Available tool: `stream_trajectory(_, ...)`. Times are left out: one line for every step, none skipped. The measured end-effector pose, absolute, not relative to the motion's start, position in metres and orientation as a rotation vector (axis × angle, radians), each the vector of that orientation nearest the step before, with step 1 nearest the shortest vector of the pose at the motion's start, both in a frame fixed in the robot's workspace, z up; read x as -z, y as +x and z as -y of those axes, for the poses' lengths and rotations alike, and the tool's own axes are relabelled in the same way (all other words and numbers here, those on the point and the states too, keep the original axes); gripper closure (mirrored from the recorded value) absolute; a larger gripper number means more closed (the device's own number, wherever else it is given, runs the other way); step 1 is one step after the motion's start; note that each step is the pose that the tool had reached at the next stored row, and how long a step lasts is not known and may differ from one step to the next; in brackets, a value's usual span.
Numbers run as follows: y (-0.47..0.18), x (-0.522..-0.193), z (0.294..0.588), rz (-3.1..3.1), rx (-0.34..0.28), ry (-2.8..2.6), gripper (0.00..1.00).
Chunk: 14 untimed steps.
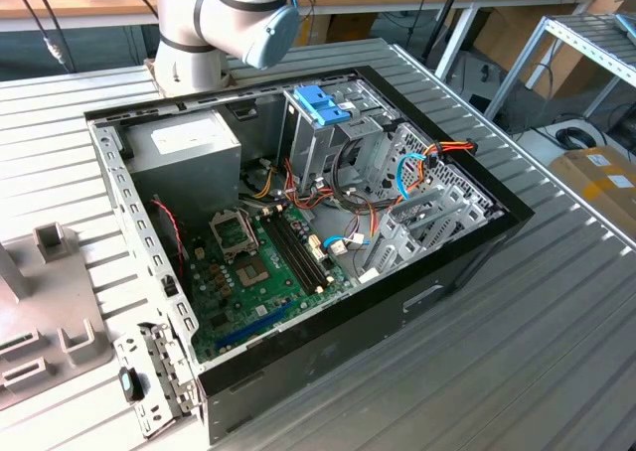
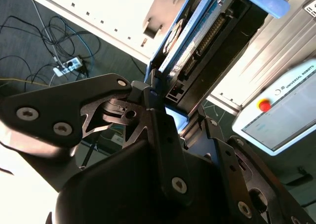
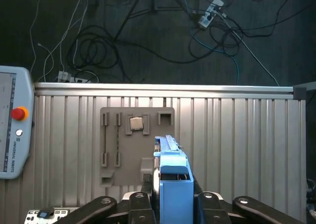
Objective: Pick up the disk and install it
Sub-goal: 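Pick up the disk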
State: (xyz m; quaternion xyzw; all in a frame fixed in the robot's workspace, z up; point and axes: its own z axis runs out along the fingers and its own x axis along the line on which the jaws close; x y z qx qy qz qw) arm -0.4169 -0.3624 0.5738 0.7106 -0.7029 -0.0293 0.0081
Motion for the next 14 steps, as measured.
stream_trajectory(-0.4158,-0.5735,0.3625,2.197,0.091,2.221,0.63)
stream_trajectory(-0.4148,-0.5732,0.3625,2.196,0.090,2.220,0.63)
stream_trajectory(-0.4143,-0.5731,0.3625,2.196,0.090,2.220,0.63)
stream_trajectory(-0.4138,-0.5730,0.3625,2.196,0.089,2.220,0.63)
stream_trajectory(-0.4131,-0.5728,0.3625,2.196,0.089,2.220,0.63)
stream_trajectory(-0.4127,-0.5727,0.3625,2.196,0.088,2.220,0.63)
stream_trajectory(-0.4122,-0.5726,0.3625,2.196,0.088,2.219,0.63)
stream_trajectory(-0.4117,-0.5725,0.3625,2.195,0.088,2.219,0.63)
stream_trajectory(-0.4113,-0.5724,0.3625,2.195,0.087,2.219,0.63)
stream_trajectory(-0.4108,-0.5723,0.3625,2.195,0.087,2.219,0.63)
stream_trajectory(-0.4103,-0.5722,0.3625,2.195,0.086,2.219,0.63)
stream_trajectory(-0.4098,-0.5720,0.3625,2.195,0.086,2.219,0.63)
stream_trajectory(-0.4093,-0.5720,0.3625,2.195,0.086,2.218,0.63)
stream_trajectory(-0.4088,-0.5719,0.3625,2.195,0.085,2.218,0.63)
